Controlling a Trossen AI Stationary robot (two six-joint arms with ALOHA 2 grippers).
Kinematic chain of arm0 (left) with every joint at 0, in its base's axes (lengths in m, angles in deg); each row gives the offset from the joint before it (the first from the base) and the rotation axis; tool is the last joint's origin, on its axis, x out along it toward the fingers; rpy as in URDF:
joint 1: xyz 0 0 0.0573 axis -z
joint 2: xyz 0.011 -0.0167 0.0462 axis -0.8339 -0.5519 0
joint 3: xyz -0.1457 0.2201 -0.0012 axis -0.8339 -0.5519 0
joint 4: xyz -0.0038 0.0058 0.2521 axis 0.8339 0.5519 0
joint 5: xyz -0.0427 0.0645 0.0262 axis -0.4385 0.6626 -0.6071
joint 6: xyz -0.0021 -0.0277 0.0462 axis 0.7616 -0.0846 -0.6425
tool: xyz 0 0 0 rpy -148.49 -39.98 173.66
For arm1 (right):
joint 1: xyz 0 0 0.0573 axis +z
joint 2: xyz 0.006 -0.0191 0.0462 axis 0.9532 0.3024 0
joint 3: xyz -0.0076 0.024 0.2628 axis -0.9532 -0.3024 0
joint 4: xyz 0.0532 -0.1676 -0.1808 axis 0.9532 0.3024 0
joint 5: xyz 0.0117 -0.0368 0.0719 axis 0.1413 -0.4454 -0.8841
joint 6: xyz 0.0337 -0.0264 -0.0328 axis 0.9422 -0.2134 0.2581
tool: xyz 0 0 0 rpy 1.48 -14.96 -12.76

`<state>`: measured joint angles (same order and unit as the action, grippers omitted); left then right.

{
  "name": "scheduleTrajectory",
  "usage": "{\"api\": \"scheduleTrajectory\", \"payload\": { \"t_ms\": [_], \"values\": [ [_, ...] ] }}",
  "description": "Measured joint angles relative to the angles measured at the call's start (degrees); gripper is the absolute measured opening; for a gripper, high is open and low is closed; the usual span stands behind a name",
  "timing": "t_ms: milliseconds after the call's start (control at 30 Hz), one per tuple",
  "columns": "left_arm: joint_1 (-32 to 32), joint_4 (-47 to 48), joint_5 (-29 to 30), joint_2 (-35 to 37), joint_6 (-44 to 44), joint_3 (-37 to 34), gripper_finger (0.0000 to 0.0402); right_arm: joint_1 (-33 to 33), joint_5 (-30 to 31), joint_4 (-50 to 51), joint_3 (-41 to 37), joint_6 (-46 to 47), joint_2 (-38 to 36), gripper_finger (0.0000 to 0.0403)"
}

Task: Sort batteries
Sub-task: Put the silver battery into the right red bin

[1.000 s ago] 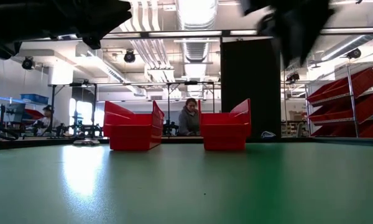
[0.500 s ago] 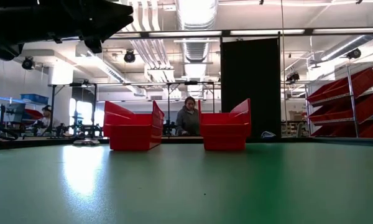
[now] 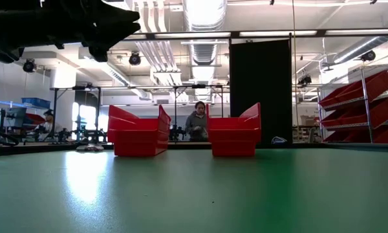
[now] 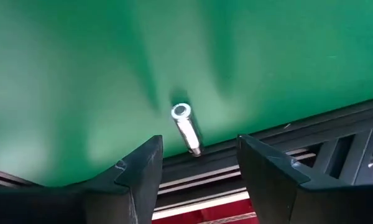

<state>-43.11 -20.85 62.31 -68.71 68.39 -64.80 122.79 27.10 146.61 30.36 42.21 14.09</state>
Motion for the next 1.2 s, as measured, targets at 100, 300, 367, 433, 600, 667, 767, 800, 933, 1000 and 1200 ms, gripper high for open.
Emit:
{"api": "scheduleTrajectory", "payload": {
  "t_ms": [100, 300, 367, 433, 600, 667, 767, 800, 933, 1000, 1200],
  "values": [
    [0.0, 0.7, 0.0, 0.0, 0.7, 0.0, 0.0121, 0.0, -1.5, -1.8, -1.8, -1.0, 0.0, 0.0191],
    [0.0, 1.6, 0.0, 0.0, 1.5, 0.0, 0.0121, -0.1, -2.9, -6.6, -4.9, -1.5, -0.1, 0.0161],
    [0.0, 1.6, 0.0, 0.0, 1.5, 0.0, 0.0121, -0.1, -3.1, -7.7, -5.4, -1.5, -0.2, 0.0143],
    [0.0, 1.6, 0.0, 0.0, 1.5, 0.0, 0.0121, -0.2, -3.0, -8.4, -5.5, -1.5, -0.2, 0.0122],
    [0.0, 1.6, 0.0, 0.0, 1.5, 0.0, 0.0121, 0.0, 0.5, -8.4, -3.9, -2.8, -0.1, 0.0063],
    [0.0, 1.7, 0.0, 0.0, 1.5, 0.0, 0.0121, 0.0, 1.3, -8.3, -3.5, -2.9, -0.1, 0.0040],
    [0.0, 1.7, 0.0, 0.0, 1.5, 0.0, 0.0121, 0.0, 3.7, -8.0, -2.6, -2.7, -0.1, 0.0019],
    [0.0, 1.7, 0.0, 0.0, 1.5, 0.0, 0.0121, 0.0, 4.6, -7.9, -2.2, -2.7, -0.1, 0.0019],
    [0.0, 1.7, 0.0, 0.0, 1.5, 0.0, 0.0121, -0.2, 10.4, -8.3, 0.1, -2.7, -0.1, 0.0028],
    [0.0, 1.7, 0.0, 0.0, 1.5, 0.0, 0.0121, -0.6, 13.9, -8.8, 1.3, -2.6, 0.0, 0.0029],
    [0.0, 1.7, 0.1, 0.0, 1.5, 0.0, 0.0121, -1.7, 25.2, -12.6, 2.4, -2.8, -0.2, 0.0024]
  ]
}}
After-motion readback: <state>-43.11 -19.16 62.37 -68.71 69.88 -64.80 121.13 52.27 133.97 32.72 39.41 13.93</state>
